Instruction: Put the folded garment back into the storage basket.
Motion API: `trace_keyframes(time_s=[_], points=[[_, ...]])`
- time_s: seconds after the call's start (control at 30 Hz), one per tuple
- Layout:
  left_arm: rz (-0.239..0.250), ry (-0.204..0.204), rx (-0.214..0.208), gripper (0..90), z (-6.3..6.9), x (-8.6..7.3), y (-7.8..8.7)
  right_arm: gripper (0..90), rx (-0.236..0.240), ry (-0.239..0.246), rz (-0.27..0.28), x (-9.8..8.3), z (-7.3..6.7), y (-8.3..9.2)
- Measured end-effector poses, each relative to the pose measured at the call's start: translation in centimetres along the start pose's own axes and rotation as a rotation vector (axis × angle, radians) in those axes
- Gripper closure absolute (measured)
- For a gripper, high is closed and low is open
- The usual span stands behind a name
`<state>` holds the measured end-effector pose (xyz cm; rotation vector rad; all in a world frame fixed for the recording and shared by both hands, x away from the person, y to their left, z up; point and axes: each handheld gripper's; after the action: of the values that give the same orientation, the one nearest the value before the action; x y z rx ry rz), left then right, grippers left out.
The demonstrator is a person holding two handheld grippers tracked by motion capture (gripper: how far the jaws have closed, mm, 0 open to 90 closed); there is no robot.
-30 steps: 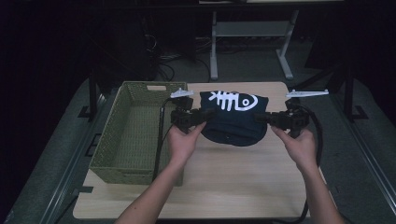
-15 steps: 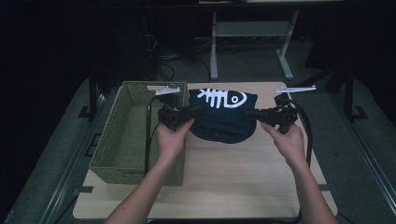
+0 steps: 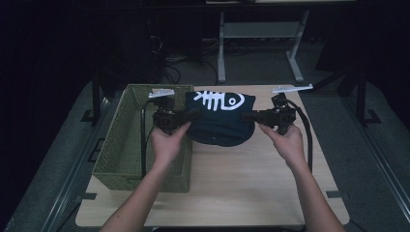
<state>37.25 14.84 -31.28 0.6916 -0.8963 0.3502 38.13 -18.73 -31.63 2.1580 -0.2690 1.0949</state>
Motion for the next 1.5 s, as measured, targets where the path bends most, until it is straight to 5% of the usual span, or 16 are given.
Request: trace_keyframes(time_s=[1.5], points=[[0.053,0.062,0.076,68.7,-5.5,0.2,6.6,72.2,0.075,0.072,-0.048,3.6,-5.1,-7.0]])
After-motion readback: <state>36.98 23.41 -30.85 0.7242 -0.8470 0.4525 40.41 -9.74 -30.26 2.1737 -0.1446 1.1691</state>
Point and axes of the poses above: each handheld gripper's, and its own axes: y roughly backward along the jaws, x roughly out of its top, z roughly to its right, and after that the axes turned 5 degrees about -x, right-handed
